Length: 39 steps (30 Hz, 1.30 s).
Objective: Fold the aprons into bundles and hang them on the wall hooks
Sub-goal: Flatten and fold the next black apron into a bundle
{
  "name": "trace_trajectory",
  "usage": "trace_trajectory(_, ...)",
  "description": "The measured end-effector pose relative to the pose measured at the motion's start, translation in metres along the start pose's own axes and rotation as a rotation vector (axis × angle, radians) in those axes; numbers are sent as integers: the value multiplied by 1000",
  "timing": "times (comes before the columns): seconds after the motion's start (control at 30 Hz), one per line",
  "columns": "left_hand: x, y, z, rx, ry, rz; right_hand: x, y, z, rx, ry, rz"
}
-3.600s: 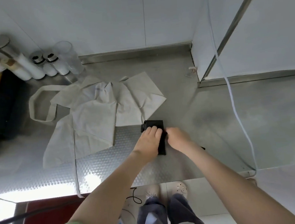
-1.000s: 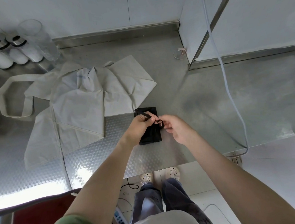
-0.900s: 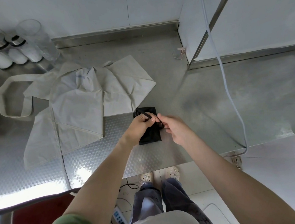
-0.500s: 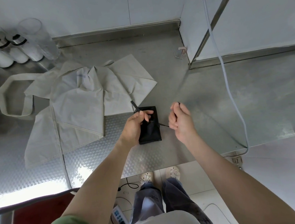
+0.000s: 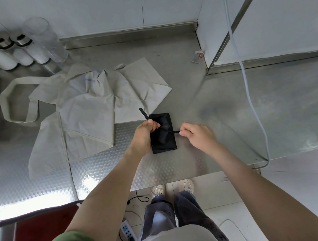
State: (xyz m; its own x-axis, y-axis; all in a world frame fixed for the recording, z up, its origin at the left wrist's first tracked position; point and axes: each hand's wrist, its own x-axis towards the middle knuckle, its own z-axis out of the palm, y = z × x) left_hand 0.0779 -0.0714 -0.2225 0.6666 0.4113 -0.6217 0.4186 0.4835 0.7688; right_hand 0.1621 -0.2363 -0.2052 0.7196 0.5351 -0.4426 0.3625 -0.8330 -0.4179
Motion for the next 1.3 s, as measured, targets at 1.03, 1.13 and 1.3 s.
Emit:
trace_trajectory(1.03,-9,21,-11,1064,-213,523,13,-17,-20,642,11,-50)
trace_trajectory(1.13,-1,22,-24,1479,-114,624,11,-17,-18,950,-56,-73)
trace_trajectory(1.3,-6,33,-18,1229,-150,506,21,-18,-5,1369,-129,-126)
